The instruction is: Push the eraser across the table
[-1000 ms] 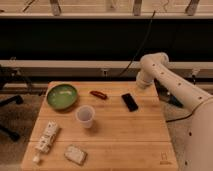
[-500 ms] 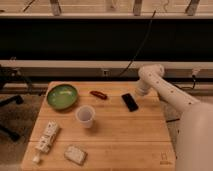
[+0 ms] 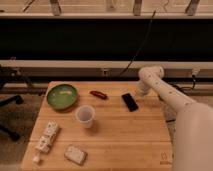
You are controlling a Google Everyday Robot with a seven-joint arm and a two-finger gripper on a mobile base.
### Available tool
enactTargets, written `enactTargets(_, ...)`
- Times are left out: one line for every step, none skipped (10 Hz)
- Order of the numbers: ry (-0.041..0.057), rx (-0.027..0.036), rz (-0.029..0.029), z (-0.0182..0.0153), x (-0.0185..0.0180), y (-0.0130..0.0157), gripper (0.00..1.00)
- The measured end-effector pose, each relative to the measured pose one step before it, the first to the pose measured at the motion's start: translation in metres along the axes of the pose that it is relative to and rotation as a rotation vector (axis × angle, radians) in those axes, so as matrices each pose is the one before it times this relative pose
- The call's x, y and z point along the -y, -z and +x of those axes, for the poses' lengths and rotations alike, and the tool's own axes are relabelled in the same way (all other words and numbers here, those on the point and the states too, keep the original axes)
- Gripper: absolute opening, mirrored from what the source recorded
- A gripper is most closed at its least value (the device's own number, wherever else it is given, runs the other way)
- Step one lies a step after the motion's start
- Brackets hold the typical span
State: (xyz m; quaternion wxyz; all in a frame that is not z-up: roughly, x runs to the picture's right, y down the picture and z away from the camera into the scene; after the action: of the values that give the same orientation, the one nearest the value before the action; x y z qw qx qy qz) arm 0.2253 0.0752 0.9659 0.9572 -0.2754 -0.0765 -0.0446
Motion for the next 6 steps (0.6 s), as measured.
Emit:
enactTargets(-0.00164, 0.00309, 0.00042, -0.00004, -0.00069, -0.00023, 0.02)
enactTargets(0.00121, -0.00049, 0.00134, -0.00012, -0.00076, -0.00060, 0.02)
enactTargets(0.00047, -0.00136, 0.00197, 0.00020, -0.00013, -0.00033, 0.02)
enactTargets(-0.00066, 0.00069, 0.00011, -0.00011, -0.00009, 0.00005, 0.02)
enactTargets(0.00132, -0.00158, -0.00051, -0.00022, 0.00008, 0.00011, 0.02)
enactTargets(-0.00080, 0.00109, 0.00013, -0.00017, -0.00004, 0.00010, 0.02)
